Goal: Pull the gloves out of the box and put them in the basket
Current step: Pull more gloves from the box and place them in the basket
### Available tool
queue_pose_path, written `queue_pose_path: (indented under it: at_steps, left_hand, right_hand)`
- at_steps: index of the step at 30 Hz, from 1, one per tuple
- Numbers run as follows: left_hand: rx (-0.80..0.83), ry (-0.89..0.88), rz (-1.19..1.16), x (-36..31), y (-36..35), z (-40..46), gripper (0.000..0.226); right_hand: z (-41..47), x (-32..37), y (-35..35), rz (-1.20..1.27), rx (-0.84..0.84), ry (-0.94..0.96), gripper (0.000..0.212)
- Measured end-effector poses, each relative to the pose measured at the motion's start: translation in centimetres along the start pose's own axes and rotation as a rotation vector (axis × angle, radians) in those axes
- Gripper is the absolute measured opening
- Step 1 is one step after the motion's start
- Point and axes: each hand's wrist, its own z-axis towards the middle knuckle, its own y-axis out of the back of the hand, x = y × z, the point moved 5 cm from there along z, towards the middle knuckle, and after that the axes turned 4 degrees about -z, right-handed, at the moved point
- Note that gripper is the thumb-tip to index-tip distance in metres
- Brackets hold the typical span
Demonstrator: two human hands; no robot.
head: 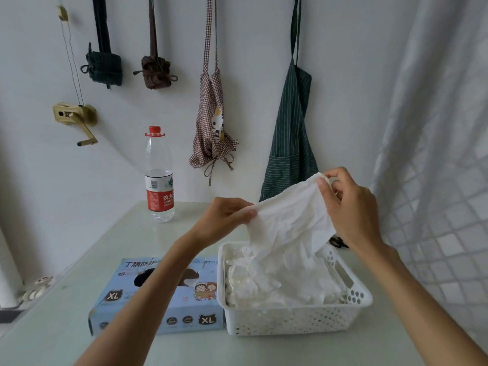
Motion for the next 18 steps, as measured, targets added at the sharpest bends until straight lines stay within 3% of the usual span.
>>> queue_pose_path:
  at_steps: [4,8,12,18]
  left_hand:
    - [0.038,0.012,0.073,0.5,-0.1,0.1,0.027]
    - [0.009,-0.042,0.019,-0.2,0.1,0.1,0.030]
    - [-0.048,-0.020,0.007,0.3,0.2,0.6,0.019]
    - [-0.001,0.126,-0.012,2.4,-1.2,1.0,0.014]
  right_hand:
    - [0.3,0.6,1.1,-0.098,-0.067,0.124,0.030]
    - [0.2,1.8,3.2,0.009,-0.240,0.128,0.017]
    - [0.8,1.5,1.6,0.013,-0.096,0.124,0.021]
    - [0.3,0.5,-0.4,-0.040,0.007,0.102,0.023]
